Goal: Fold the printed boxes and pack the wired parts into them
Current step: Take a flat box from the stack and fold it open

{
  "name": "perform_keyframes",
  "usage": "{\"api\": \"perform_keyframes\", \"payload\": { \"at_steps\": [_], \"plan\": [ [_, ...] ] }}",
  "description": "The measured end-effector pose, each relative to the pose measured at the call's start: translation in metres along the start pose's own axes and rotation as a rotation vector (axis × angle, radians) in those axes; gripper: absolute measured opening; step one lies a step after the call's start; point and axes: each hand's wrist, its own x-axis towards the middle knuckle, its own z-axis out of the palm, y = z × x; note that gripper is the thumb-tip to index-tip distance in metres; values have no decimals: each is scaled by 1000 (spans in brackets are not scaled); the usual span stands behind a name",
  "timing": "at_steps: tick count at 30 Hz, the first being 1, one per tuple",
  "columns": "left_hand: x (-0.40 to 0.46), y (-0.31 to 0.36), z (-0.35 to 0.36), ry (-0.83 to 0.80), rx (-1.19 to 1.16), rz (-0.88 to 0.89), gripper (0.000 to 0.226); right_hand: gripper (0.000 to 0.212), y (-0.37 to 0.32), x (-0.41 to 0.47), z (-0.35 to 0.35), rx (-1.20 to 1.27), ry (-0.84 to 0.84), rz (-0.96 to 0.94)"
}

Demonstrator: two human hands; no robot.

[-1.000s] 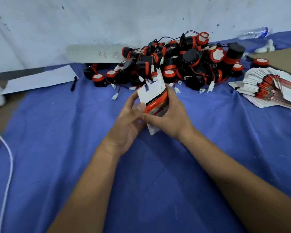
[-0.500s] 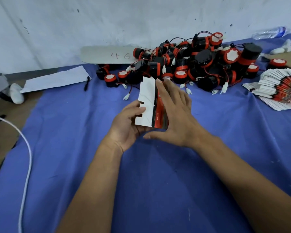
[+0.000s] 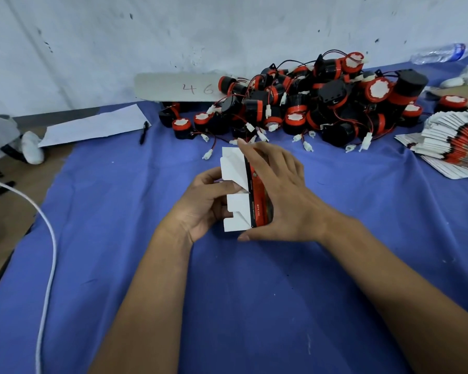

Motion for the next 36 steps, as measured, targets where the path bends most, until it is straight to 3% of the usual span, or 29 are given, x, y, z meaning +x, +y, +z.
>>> {"api": "perform_keyframes", "payload": {
  "at_steps": [6,11,13,16,18,22,27,34,36],
  "plan": [
    [4,-4,-11,87,95,49,30,138,-2,0,-2,52,17,-34],
    [9,-8,-14,314,326,244,30,121,3,3,-5,113,79,-15],
    [8,-6,-12,349,235,248,24,111,5,3,-5,186,133,0],
    [5,1,-8,185,-161,172,17,97,6,2,-7,434,266,29],
    [3,3,-6,84,-310,147,36,93,8,1,-9,620,310,66],
    [1,3,6,10,-191,111,57,76,8,-2,-13,878,240,144],
    [-4,1,17,-39,-183,17,41,69,8,-5,-14,1073,92,164],
    [-2,4,20,16,-96,131,56,77,7,-6,-12,995,160,227],
    [0,2,21,41,-61,175,51,75,6,-7,-11,924,185,233]
  ]
}}
